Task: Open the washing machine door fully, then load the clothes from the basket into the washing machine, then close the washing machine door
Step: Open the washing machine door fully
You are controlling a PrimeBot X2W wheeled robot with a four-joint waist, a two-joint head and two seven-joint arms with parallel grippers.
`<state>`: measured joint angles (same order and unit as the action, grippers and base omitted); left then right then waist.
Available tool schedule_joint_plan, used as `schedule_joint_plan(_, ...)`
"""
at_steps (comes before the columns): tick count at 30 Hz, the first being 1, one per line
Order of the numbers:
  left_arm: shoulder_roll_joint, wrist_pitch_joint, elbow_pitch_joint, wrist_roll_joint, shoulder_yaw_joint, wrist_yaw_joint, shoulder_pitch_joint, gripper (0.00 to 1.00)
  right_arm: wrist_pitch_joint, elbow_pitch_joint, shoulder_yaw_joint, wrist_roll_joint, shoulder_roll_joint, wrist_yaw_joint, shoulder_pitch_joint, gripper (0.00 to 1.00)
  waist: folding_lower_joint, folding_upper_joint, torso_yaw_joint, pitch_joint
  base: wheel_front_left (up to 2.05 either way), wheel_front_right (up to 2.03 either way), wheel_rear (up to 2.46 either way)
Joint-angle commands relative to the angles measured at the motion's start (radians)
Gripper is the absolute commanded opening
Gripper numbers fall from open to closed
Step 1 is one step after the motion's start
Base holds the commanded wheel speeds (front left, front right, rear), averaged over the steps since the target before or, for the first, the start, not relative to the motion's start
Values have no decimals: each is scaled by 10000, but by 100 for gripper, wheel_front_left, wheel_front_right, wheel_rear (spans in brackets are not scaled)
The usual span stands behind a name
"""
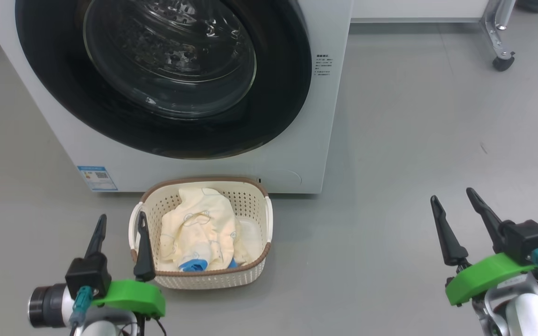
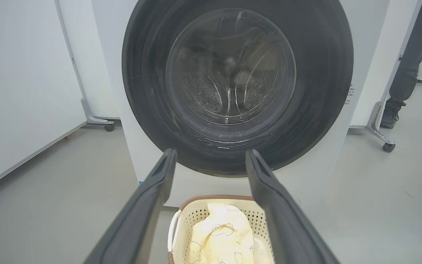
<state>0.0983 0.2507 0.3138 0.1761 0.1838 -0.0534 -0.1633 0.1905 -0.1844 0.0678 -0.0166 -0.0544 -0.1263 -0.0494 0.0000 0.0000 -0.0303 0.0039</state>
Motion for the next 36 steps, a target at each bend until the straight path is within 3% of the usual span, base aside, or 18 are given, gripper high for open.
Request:
schedule_joint_plan(1,181,111,-308,-90,-354,-5,-324,100,118,291,-198,-9,-77,-44,-462,100,0,0,-2,4,15,15,-31)
schedule_joint_plan(36,54,111,-396,-252,-276,219,-644,100,174,15,105,-223,-174,-44,-1028,100,0,0,16,695,0,0,0)
